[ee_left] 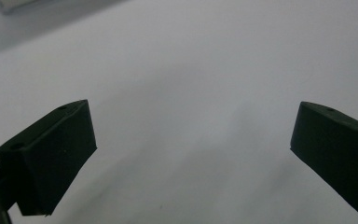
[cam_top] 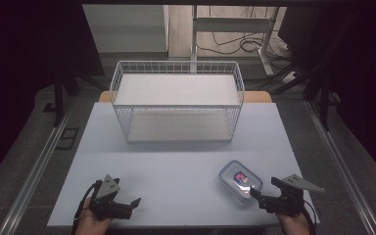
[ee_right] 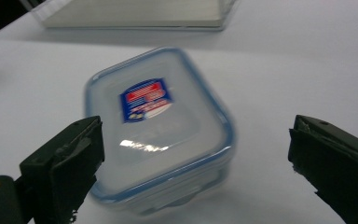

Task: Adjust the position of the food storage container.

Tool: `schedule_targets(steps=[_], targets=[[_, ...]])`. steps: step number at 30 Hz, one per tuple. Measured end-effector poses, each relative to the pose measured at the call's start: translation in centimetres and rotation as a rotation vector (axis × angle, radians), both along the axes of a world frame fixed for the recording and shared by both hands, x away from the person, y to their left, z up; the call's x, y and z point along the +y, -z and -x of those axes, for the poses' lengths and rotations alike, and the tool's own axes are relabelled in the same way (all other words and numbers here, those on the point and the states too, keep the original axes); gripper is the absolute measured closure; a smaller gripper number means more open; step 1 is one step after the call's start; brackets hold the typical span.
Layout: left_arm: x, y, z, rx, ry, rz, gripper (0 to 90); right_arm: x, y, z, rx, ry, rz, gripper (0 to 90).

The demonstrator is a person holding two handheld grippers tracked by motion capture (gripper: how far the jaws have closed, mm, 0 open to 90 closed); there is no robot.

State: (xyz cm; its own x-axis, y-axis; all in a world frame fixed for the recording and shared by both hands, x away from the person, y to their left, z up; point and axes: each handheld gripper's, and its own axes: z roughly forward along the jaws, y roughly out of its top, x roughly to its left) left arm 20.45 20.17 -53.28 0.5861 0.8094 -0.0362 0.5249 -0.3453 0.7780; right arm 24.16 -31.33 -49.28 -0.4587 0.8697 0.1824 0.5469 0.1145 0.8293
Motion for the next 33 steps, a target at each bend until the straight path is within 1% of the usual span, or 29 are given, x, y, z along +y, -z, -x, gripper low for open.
schedule_targets(steps=[1, 2, 3, 4, 5, 6, 7, 8, 10, 11, 12, 13, 15, 16, 17, 18, 19, 20, 21, 22, 23, 24, 26, 28, 29, 30, 32, 33], targets=[[0.0, 0.0, 0.0, 0.000, 0.000, 0.001, 0.0, 0.0, 0.1, -0.1, -0.001, 0.011, -0.012, 1.2], [0.1, 0.1, -0.1, 0.003, -0.003, 0.008, 0.0, -0.1, 0.1, -0.2, 0.008, 0.014, -0.022, 0.7], [0.1, 0.1, -0.1, 0.003, -0.003, 0.008, 0.0, -0.1, 0.1, -0.2, 0.008, 0.014, -0.022, 0.7], [0.5, 0.0, -0.1, 0.007, -0.016, 0.023, 0.0, 0.0, 0.1, -0.4, 0.009, 0.016, -0.028, 0.4], [0.7, 0.0, 0.0, 0.005, -0.024, 0.029, 0.0, 0.0, 0.0, -0.5, 0.011, 0.029, -0.008, 0.3], [0.7, 0.0, 0.0, 0.005, -0.024, 0.029, 0.0, 0.1, 0.0, -0.5, 0.002, 0.052, 0.019, 0.3], [0.9, -0.1, 0.0, 0.000, -0.030, 0.031, 0.0, 0.1, 0.0, -0.4, -0.005, 0.056, 0.036, 0.2], [1.1, -0.1, 0.0, -0.001, -0.041, 0.032, 0.0, 0.1, 0.0, -0.4, -0.004, 0.050, 0.044, 0.1], [1.2, 0.0, -0.1, 0.014, -0.030, 0.050, 0.0, 0.1, 0.0, -0.4, 0.005, 0.048, 0.047, 0.2], [1.3, 0.0, -0.2, 0.020, -0.025, 0.053, 0.0, 0.0, 0.1, -0.4, 0.010, 0.037, 0.046, 0.2], [1.3, 0.0, -0.2, 0.018, -0.029, 0.051, 0.0, -0.1, 0.1, -0.4, 0.019, 0.024, 0.054, 0.2], [1.3, -0.1, -0.2, 0.013, -0.034, 0.048, 0.0, -0.1, 0.1, -0.4, 0.025, 0.023, 0.059, 0.2], [1.3, -0.1, -0.1, 0.009, -0.035, 0.049, 0.0, -0.2, 0.0, -0.4, 0.031, 0.017, 0.059, 0.2], [1.4, -0.2, -0.1, 0.006, -0.037, 0.051, 0.0, -0.3, -0.2, -0.3, 0.034, 0.008, 0.052, 0.6], [1.4, -0.1, -0.2, 0.007, -0.033, 0.057, 0.0, -0.4, -0.5, -0.2, 0.038, 0.022, 0.042, 8.6], [1.4, -0.1, -0.2, 0.007, -0.033, 0.057, 0.0, -0.4, -0.5, -0.2, 0.038, 0.022, 0.042, 8.6], [1.4, 0.0, -0.2, 0.011, -0.032, 0.059, 0.0, -0.5, -0.6, -0.1, 0.048, 0.021, 0.036, 13.4], [1.3, -0.1, -0.2, 0.008, -0.030, 0.054, 0.0, -0.7, -0.9, 0.3, 0.061, 0.033, 0.013, 31.0], [1.3, -0.1, -0.1, 0.001, -0.027, 0.053, 0.0, -0.8, -1.0, 0.4, 0.068, 0.034, 0.009, 35.7], [1.3, -0.2, -0.1, -0.007, -0.025, 0.053, 0.0, -0.8, -1.1, 0.5, 0.064, 0.038, 0.014, 44.5], [1.3, -0.2, -0.1, -0.007, -0.025, 0.053, 0.0, -0.8, -1.1, 0.5, 0.064, 0.038, 0.014, 44.5], [1.3, -0.3, 0.0, -0.018, -0.020, 0.058, 0.0, -1.0, -1.4, 1.0, 0.068, 0.027, 0.022, 61.6], [1.3, -0.3, 0.0, -0.017, -0.018, 0.066, 0.0, -1.1, -1.5, 1.4, 0.075, 0.010, 0.023, 74.1], [1.3, -0.3, 0.0, -0.017, -0.019, 0.064, 0.0, -1.0, -1.5, 1.9, 0.080, -0.003, 0.045, 87.5], [1.3, -0.3, 0.0, -0.017, -0.021, 0.064, 0.0, -1.1, -1.4, 2.0, 0.083, -0.005, 0.057, 89.6], [1.3, -0.3, 0.0, -0.018, -0.022, 0.064, 0.0, -1.1, -1.3, 2.0, 0.091, -0.003, 0.067, 89.8], [1.3, -0.3, 0.0, -0.022, -0.019, 0.068, 0.2, -1.2, -0.9, 1.8, 0.126, -0.013, 0.079, 89.9], [1.3, -0.3, 0.0, -0.024, -0.019, 0.067, 0.2, -1.2, -0.6, 1.7, 0.134, -0.005, 0.090, 90.0]])
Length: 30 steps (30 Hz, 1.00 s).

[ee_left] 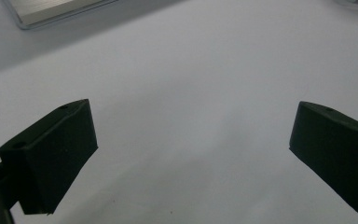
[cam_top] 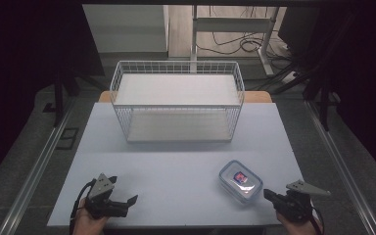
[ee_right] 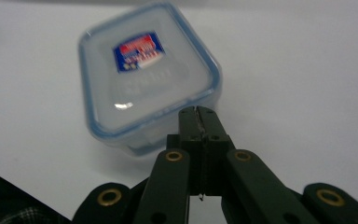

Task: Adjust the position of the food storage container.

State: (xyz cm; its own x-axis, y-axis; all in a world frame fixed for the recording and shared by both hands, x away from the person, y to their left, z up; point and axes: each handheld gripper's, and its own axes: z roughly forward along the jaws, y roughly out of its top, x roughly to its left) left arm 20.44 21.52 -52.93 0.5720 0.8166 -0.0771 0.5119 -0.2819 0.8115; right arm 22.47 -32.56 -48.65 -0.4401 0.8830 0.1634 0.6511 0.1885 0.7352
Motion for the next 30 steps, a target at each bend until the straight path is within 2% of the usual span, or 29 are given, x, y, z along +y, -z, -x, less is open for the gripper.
schedule_targets(steps=[1, 3, 7, 10, 18, 25, 27, 30], targets=[[0.0, 0.0, 0.0, 0.000, 0.000, 0.000, 0.3, 0.0, 0.0, 0.0, 0.000, 0.000, 0.000, 90.0], [0.0, 0.0, 0.0, -0.002, 0.001, -0.001, 0.4, -0.1, 0.4, -0.4, 0.034, 0.026, 0.010, 90.0], [-0.1, 0.0, 0.0, 0.000, 0.005, -0.002, 0.6, 0.4, 1.1, -1.1, 0.081, 0.024, 0.008, 89.8], [-0.1, 0.1, 0.0, 0.001, 0.003, -0.001, 0.7, 0.7, 1.2, -1.6, 0.084, 0.023, 0.021, 89.8], [-0.2, 0.2, -0.2, 0.013, 0.000, -0.001, 0.8, 1.7, 1.5, -4.7, 0.102, 0.020, -0.003, 89.8], [-0.1, 0.3, -0.2, 0.025, -0.001, 0.025, 0.8, 2.8, 1.7, -7.3, 0.108, -0.028, 0.002, 89.8], [-0.1, 0.3, -0.2, 0.026, -0.003, 0.026, 0.8, 3.0, 1.7, -7.6, 0.109, -0.036, 0.003, 89.8], [-0.1, 0.3, -0.2, 0.022, -0.006, 0.027, 0.8, 4.2, 1.8, -8.5, 0.118, -0.061, 0.000, 89.8]])
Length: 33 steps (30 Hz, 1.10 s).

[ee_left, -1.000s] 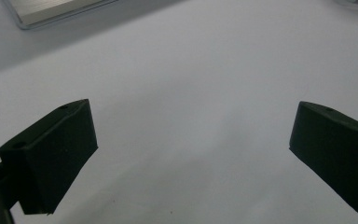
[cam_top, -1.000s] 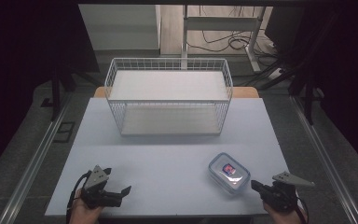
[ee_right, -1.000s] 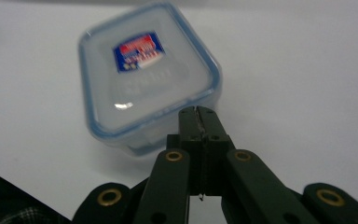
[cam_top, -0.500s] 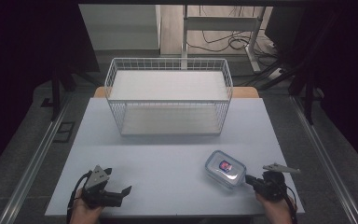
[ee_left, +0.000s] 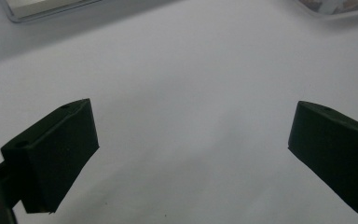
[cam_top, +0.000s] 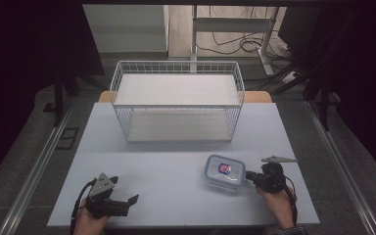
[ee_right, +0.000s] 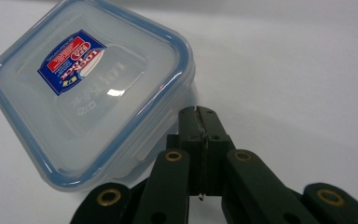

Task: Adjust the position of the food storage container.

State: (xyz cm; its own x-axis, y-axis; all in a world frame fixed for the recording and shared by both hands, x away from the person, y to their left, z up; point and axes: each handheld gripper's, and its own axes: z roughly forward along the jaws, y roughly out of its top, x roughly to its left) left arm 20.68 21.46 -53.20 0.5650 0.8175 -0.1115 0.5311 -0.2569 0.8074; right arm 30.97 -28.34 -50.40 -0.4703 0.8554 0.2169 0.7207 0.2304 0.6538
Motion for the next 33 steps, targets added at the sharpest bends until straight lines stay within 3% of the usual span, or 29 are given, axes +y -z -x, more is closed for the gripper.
schedule_targets(steps=[22, 29, 33], targets=[[-0.6, -0.1, 0.3, -0.023, 0.018, -0.027, 3.3, 8.2, 0.5, -1.8, -0.004, -0.166, 0.002, 89.6], [-0.4, -0.1, 0.3, -0.024, 0.044, 0.002, 4.9, 11.3, 0.8, -2.9, -0.010, -0.214, 0.005, 89.7], [-0.4, -0.1, 0.2, 0.003, 0.051, 0.013, 5.7, 12.0, 0.7, -3.2, -0.014, -0.228, 0.002, 89.7]])
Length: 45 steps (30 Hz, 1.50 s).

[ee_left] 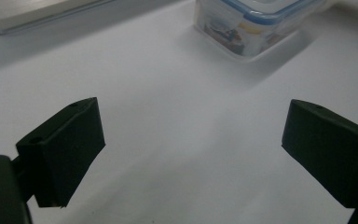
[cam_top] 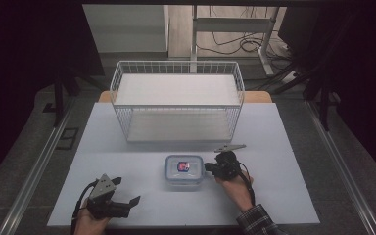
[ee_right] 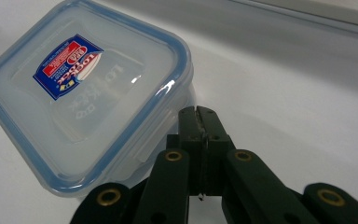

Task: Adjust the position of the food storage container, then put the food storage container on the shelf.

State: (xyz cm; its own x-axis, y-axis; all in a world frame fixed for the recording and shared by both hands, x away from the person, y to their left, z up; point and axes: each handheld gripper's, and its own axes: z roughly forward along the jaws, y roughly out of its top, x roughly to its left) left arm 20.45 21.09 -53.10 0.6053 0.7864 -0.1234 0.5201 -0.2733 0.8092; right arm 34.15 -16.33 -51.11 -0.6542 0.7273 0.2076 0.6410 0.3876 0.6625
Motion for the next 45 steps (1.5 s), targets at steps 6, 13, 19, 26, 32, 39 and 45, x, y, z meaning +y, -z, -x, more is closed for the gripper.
schedule_targets(steps=[6, 13, 19, 26, 32, 39, 45], targets=[[0.3, -0.2, 0.1, 0.041, -0.001, 0.039, 6.7, -1.2, -1.7, 1.4, -0.076, -0.018, -0.005, 77.5], [0.1, -0.2, 0.1, 0.053, 0.001, 0.031, 5.5, -3.0, -2.7, 3.9, -0.128, -0.037, -0.006, 48.3], [-0.1, 0.2, 0.1, 0.007, 0.020, -0.009, 2.7, -4.8, -1.4, 5.7, -0.175, -0.050, -0.011, 10.0], [0.1, 0.4, -0.2, -0.025, 0.018, 0.007, 3.0, -4.8, -0.7, 5.7, -0.168, -0.060, -0.002, 4.9], [0.1, 0.1, -1.2, 0.034, 0.021, 0.070, 3.5, -4.4, -0.9, 5.7, -0.192, -0.091, 0.010, 4.6], [-1.7, -0.9, -3.2, 0.053, 0.048, 0.026, 0.0, -3.3, -1.2, 5.1, -0.180, -0.113, -0.016, 4.7], [-3.1, -1.6, -5.5, 0.081, 0.105, 0.064, 0.0, -1.8, -1.6, 4.4, -0.163, -0.114, -0.013, 0.0]])
